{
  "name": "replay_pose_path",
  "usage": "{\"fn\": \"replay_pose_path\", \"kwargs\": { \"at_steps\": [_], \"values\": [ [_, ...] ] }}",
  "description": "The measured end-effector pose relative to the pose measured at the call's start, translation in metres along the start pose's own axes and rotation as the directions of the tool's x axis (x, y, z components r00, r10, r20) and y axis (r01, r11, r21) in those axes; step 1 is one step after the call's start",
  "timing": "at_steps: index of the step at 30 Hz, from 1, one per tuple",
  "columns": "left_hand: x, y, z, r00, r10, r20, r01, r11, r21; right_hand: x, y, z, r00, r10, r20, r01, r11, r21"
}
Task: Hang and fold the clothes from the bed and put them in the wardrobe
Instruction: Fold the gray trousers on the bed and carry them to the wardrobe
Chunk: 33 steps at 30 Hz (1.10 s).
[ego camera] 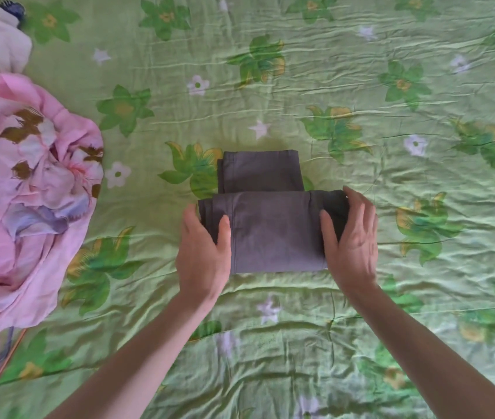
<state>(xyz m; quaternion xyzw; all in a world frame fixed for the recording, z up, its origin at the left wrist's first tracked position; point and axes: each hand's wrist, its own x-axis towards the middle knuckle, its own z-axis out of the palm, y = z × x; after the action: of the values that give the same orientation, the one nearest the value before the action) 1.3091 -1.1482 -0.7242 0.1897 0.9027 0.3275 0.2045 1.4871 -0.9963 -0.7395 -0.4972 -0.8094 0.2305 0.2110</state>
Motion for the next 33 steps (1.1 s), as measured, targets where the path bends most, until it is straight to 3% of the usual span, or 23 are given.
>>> {"fn": "replay_pose_path", "kwargs": {
  "at_steps": [2, 3, 5, 6, 9, 12, 17, 20, 25, 33],
  "values": [
    [-0.003, -0.002, 0.000, 0.962, 0.255, -0.099, -0.236, 0.957, 0.171, -0.004, 0.005, -0.002, 0.972, -0.234, 0.038, 0.237, 0.966, -0.104],
    [-0.003, -0.004, -0.001, 0.910, 0.406, -0.076, -0.375, 0.889, 0.264, -0.007, 0.008, -0.002, 0.937, -0.329, 0.113, 0.342, 0.931, -0.124],
    [-0.002, -0.015, -0.002, 0.782, 0.616, 0.090, -0.604, 0.717, 0.348, -0.014, 0.014, 0.000, 0.854, -0.429, 0.295, 0.483, 0.865, -0.140],
    [-0.002, -0.020, -0.002, 0.744, 0.646, 0.173, -0.659, 0.667, 0.348, -0.016, 0.017, 0.002, 0.827, -0.435, 0.357, 0.510, 0.847, -0.150],
    [-0.005, -0.032, -0.006, 0.726, 0.586, 0.360, -0.688, 0.617, 0.382, -0.013, 0.024, 0.006, 0.794, -0.430, 0.430, 0.536, 0.829, -0.161],
    [-0.001, -0.032, -0.005, 0.728, 0.507, 0.461, -0.685, 0.547, 0.481, -0.001, 0.025, 0.007, 0.747, -0.441, 0.498, 0.586, 0.789, -0.181],
    [-0.002, -0.009, 0.005, 0.790, 0.418, 0.449, -0.613, 0.518, 0.597, 0.008, 0.019, -0.001, 0.721, -0.400, 0.566, 0.600, 0.768, -0.223],
    [-0.007, -0.002, 0.004, 0.806, 0.404, 0.432, -0.591, 0.549, 0.590, 0.003, 0.015, -0.004, 0.751, -0.369, 0.547, 0.563, 0.791, -0.240],
    [-0.013, 0.000, -0.010, 0.801, 0.425, 0.422, -0.598, 0.611, 0.519, -0.014, 0.019, -0.012, 0.792, -0.449, 0.415, 0.565, 0.796, -0.216],
    [-0.033, -0.002, -0.044, 0.737, 0.432, 0.520, -0.655, 0.649, 0.389, -0.028, 0.029, -0.040, 0.697, -0.564, 0.441, 0.632, 0.775, -0.007]
  ]
}}
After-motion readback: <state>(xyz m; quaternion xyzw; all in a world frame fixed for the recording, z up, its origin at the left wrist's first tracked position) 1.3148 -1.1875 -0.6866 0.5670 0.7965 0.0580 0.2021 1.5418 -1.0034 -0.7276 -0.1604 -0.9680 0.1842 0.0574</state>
